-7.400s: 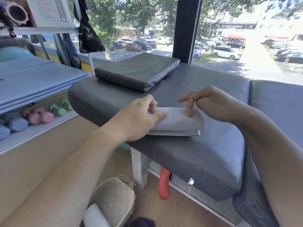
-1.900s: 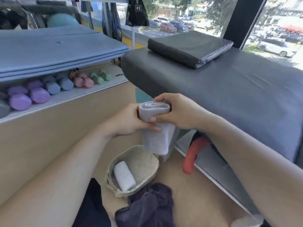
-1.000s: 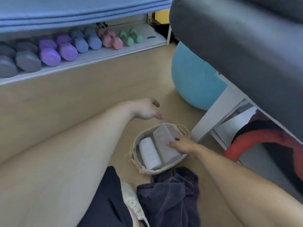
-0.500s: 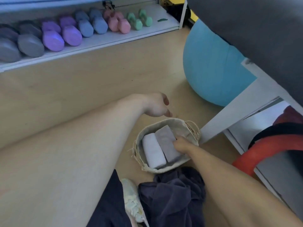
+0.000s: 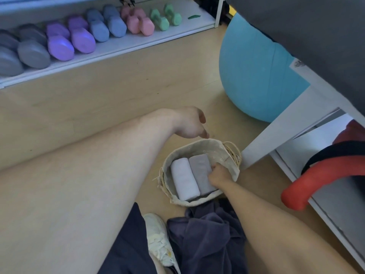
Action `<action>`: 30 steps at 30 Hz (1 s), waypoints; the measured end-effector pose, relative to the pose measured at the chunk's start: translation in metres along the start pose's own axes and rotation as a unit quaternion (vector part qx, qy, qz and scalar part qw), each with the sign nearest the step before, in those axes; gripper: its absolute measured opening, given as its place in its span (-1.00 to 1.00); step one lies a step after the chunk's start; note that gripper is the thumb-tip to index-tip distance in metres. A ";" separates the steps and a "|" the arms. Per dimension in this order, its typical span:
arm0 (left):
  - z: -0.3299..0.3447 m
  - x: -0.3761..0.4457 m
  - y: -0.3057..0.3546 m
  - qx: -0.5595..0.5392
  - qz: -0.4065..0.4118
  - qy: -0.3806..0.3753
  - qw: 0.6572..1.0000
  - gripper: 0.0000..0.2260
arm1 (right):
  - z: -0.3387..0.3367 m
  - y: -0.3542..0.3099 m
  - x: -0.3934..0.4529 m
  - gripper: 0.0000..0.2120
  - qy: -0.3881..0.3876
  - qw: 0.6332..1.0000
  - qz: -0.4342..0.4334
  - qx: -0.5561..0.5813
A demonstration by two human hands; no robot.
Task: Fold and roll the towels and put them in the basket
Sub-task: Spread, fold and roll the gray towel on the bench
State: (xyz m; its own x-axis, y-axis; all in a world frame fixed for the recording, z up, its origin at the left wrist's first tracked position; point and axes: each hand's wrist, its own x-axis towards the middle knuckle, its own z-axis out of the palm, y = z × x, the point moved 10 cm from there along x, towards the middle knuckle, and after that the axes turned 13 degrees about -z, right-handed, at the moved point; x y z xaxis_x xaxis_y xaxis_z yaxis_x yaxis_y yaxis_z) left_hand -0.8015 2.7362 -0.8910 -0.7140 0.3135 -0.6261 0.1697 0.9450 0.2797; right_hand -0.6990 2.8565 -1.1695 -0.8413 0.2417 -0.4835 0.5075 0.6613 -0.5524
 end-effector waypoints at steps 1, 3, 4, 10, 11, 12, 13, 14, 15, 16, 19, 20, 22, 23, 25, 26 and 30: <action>0.000 0.000 0.001 0.003 0.000 0.001 1.000 -0.45 | -0.001 -0.002 0.000 -0.66 0.019 1.000 -0.010 -0.005; 0.000 -0.001 0.001 0.007 -0.002 0.001 1.000 -0.46 | 0.001 -0.008 0.000 -0.63 0.034 0.999 -0.030 0.001; 0.001 -0.001 0.001 0.008 -0.003 0.000 1.000 -0.46 | 0.002 -0.013 -0.002 -0.59 0.035 0.999 -0.038 0.002; 0.003 -0.006 0.005 0.031 0.005 0.000 0.999 -0.45 | 0.027 -0.029 -0.010 -0.07 -0.064 0.996 -0.060 0.020; 0.003 -0.007 0.006 0.034 0.007 -0.001 0.999 -0.46 | 0.029 -0.029 -0.012 -0.02 -0.077 0.995 -0.069 0.016; 0.004 -0.007 0.007 0.037 0.008 -0.002 0.999 -0.46 | 0.032 -0.030 -0.012 0.00 -0.086 0.993 -0.082 0.007; 0.005 -0.007 0.007 0.039 0.008 -0.003 0.999 -0.46 | 0.033 -0.031 -0.013 0.01 -0.096 0.991 -0.098 -0.004; 0.005 -0.007 0.007 0.042 0.008 -0.003 0.999 -0.45 | 0.034 -0.032 -0.014 0.01 -0.105 0.988 -0.113 -0.012; 0.006 -0.007 0.007 0.044 0.009 -0.004 0.999 -0.45 | 0.036 -0.031 -0.015 0.01 -0.111 0.986 -0.125 -0.015; 0.006 -0.007 0.008 0.046 0.009 -0.005 0.999 -0.45 | 0.036 -0.031 -0.016 0.01 -0.115 0.984 -0.132 -0.016; 0.010 -0.008 0.010 0.056 0.012 -0.015 0.998 -0.45 | 0.039 -0.030 -0.018 -0.01 -0.132 0.982 -0.138 -0.015; 0.012 -0.008 0.011 0.061 0.014 -0.018 0.998 -0.45 | 0.040 -0.029 -0.018 -0.02 -0.139 0.981 -0.132 -0.015; 0.014 -0.008 0.014 0.068 0.017 -0.020 0.997 -0.45 | 0.042 -0.030 -0.017 -0.03 -0.151 0.981 -0.122 -0.025; 0.014 -0.008 0.015 0.069 0.019 -0.019 0.997 -0.45 | 0.042 -0.030 -0.016 -0.03 -0.154 0.980 -0.118 -0.036; 0.012 -0.009 0.017 0.066 0.020 -0.016 0.997 -0.45 | 0.040 -0.031 -0.015 -0.05 -0.148 0.981 -0.112 -0.060; 0.011 -0.010 0.017 0.064 0.020 -0.014 0.998 -0.45 | 0.039 -0.032 -0.015 -0.05 -0.142 0.981 -0.110 -0.070; 0.009 -0.010 0.016 0.070 0.019 -0.010 0.997 -0.45 | 0.036 -0.031 -0.017 -0.09 -0.120 0.986 -0.106 -0.054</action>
State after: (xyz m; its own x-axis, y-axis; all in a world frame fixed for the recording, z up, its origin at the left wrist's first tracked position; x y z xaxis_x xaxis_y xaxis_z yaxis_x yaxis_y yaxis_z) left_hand -0.7859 2.7496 -0.8867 -0.6920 0.3492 -0.6318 0.2896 0.9360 0.2001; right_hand -0.6934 2.8065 -1.1683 -0.8519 -0.0759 -0.5182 0.2912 0.7538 -0.5891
